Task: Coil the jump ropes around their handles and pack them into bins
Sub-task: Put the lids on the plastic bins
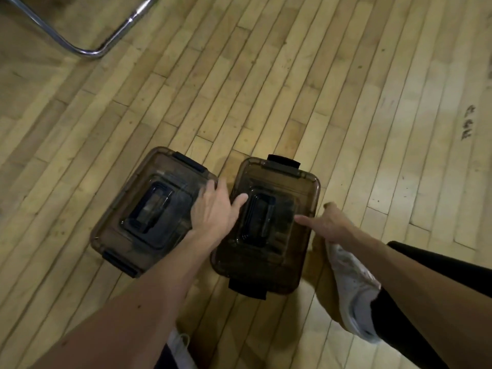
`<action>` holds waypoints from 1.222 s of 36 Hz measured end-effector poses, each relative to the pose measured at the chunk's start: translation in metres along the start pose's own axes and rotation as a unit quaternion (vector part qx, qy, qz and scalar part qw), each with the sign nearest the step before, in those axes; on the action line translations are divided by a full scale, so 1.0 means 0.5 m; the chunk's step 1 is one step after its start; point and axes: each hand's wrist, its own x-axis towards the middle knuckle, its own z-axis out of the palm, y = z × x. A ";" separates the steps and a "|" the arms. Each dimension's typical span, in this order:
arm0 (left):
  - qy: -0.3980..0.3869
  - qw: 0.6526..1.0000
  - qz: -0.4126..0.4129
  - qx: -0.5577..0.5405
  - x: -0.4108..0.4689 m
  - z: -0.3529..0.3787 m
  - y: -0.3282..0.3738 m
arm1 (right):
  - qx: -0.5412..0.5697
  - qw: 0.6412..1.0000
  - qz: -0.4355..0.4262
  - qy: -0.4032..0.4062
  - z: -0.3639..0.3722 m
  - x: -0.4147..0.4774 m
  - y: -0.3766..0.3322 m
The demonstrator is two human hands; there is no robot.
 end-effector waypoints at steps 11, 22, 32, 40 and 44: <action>-0.108 0.980 0.158 0.060 0.210 0.015 0.130 | 0.028 0.983 -0.166 0.074 -0.063 0.155 -0.119; -0.077 0.974 0.210 -0.036 0.209 0.013 0.103 | -0.104 0.902 -0.362 0.210 -0.031 0.152 -0.086; 0.041 0.967 0.250 0.038 0.162 0.045 0.098 | -0.278 0.836 -0.394 0.263 -0.010 0.118 -0.084; 0.060 0.911 0.387 0.125 -0.057 0.067 -0.006 | -0.330 0.824 -0.419 0.193 0.168 -0.048 0.025; -0.117 0.876 0.415 0.218 -0.154 0.089 -0.088 | -0.379 0.842 -0.377 0.070 0.252 -0.111 0.082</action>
